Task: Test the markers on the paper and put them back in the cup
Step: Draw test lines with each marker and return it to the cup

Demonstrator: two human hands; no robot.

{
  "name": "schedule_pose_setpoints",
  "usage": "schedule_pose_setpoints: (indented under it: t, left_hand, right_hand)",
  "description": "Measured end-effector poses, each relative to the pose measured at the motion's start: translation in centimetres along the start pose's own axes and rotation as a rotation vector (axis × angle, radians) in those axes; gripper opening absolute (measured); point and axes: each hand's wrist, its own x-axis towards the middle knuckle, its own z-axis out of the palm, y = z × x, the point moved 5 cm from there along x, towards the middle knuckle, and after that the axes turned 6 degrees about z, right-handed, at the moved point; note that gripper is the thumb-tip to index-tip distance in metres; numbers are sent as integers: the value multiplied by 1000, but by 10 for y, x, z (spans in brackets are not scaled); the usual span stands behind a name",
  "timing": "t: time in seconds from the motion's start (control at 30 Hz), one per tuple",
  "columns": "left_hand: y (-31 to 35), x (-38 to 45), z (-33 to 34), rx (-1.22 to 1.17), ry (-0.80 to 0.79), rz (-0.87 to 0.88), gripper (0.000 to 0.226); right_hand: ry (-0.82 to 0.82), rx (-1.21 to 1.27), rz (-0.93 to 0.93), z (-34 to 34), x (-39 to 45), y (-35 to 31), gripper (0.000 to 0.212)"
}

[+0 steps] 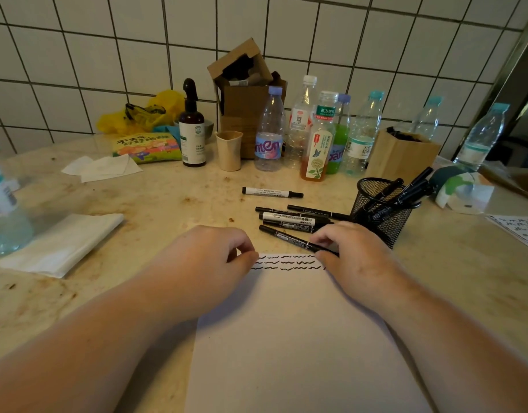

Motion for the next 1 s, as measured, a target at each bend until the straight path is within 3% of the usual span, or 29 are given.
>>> schedule_pose_setpoints:
  t: [0.13, 0.2, 0.3, 0.43, 0.57, 0.7, 0.83, 0.93, 1.0]
  left_hand:
    - [0, 0, -1, 13, 4, -4, 18]
    - [-1, 0, -2, 21, 10, -2, 18]
    - [0, 0, -3, 1, 11, 10, 17]
    - [6, -1, 1, -57, -53, 59, 21]
    - [23, -3, 6, -118, -116, 136, 24]
    - [31, -6, 8, -229, -129, 201, 14]
    - [33, -9, 9, -404, -340, 181, 23]
    - [31, -19, 1, -588, -564, 196, 24]
    - [21, -19, -7, -670, -528, 141, 27]
  right_hand:
    - [-11, 6, 64, -5, -2, 4, 32]
    - [9, 60, 81, -9, -3, 4, 19]
    - [25, 417, 145, -16, -7, 5, 10]
    - [-192, 814, 86, -21, -18, -10, 17]
    - [-348, 886, -64, -19, -28, -25, 16]
    - [-462, 1063, -118, -15, -32, -31, 34]
    - [-444, 1033, -218, -16, -28, -30, 30]
    - [-320, 1184, -233, -33, -26, -24, 23]
    - [-213, 1317, -141, -44, -20, -8, 25]
